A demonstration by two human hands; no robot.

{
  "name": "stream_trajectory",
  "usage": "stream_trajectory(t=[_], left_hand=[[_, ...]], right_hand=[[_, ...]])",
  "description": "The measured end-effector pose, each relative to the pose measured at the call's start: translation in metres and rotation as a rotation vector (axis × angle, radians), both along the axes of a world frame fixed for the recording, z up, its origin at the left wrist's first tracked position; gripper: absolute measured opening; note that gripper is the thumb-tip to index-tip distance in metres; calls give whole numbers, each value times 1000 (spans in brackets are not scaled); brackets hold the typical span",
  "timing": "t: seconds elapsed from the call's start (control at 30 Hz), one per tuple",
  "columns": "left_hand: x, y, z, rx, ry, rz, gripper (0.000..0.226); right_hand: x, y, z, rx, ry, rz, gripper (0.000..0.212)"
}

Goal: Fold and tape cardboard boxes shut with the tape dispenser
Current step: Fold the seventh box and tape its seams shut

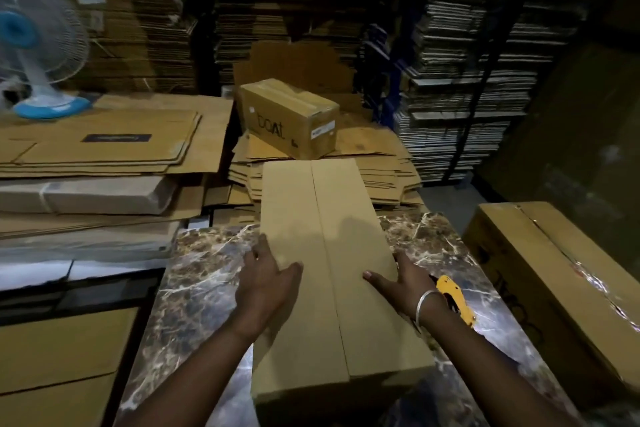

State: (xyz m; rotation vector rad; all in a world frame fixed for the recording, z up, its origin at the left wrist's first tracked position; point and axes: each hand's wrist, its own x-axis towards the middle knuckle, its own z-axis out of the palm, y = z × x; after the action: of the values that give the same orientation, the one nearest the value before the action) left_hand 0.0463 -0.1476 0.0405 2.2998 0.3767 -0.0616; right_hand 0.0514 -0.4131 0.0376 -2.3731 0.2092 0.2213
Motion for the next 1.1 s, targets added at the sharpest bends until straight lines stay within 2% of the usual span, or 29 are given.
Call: stream_trajectory(t=[0.07, 0.27, 0.33, 0.43, 0.57, 0.67, 0.73, 0.87, 1.1], left_hand=[[12, -7, 1, 121, 53, -50, 90], [39, -31, 2, 320, 47, -88, 69], [48, -40, 0, 411, 81, -81, 81], [52, -46, -5, 513, 70, -121, 89], [51, -46, -11, 579, 70, -212, 80], [51, -48, -14, 666, 132, -231, 74], [52, -49, -18, 707, 101, -298, 71], [51, -48, -21, 666, -15, -423, 77], [48, -50, -15, 679, 17, -448, 74]], right_hand=[[0, -4, -2, 21, -9, -12, 63], [5, -10, -9, 67, 7, -47, 66], [6, -15, -11, 71, -33, -20, 57], [4, -33, -20, 170, -183, -28, 23], [-3, -77, -71, -33, -269, -253, 23], [-9, -115, -116, -315, 13, -396, 62], [-15, -133, -136, -332, 173, -428, 73], [-22, -161, -160, -361, 305, -399, 74], [-21, -178, -164, -370, 357, -330, 61]])
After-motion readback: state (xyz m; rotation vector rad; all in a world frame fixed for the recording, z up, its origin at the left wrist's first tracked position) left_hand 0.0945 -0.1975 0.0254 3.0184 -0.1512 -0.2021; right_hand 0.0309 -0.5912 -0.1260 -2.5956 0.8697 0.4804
